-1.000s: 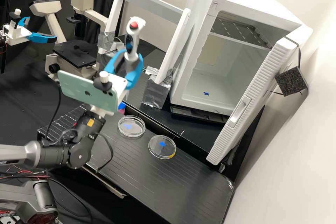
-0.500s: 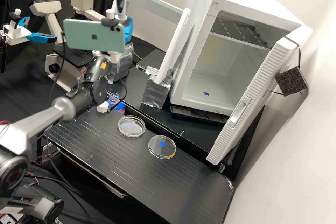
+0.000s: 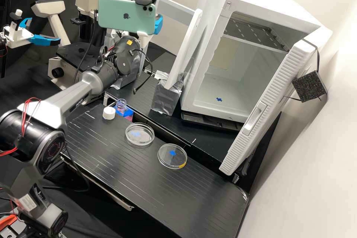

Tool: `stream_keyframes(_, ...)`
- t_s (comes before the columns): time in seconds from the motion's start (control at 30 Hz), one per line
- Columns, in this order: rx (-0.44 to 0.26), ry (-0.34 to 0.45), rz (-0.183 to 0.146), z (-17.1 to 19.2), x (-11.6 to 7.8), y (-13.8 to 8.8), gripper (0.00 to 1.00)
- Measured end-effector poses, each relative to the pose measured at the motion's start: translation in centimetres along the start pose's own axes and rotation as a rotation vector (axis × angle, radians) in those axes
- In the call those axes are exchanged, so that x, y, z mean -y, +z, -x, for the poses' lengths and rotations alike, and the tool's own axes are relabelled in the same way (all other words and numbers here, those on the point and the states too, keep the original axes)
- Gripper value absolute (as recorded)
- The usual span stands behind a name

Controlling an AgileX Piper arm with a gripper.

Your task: Use the pipette

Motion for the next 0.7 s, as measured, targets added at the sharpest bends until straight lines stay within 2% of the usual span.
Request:
stream_keyframes(0.1, 0.006, 0.0, -0.002, -0.7, -0.2, -0.4, 0.0)
stream_keyframes(0.27, 0.001, -0.025, -0.01, -1.7, 0.6, -1.0, 0.0)
stream_keyframes(0.4, 0.007, -0.048, -0.002, -2.4, 1.2, -1.4, 0.0)
stream_keyframes(0.7, 0.045, -0.076, -0.004, -3.7, 2.2, -0.8, 0.0)
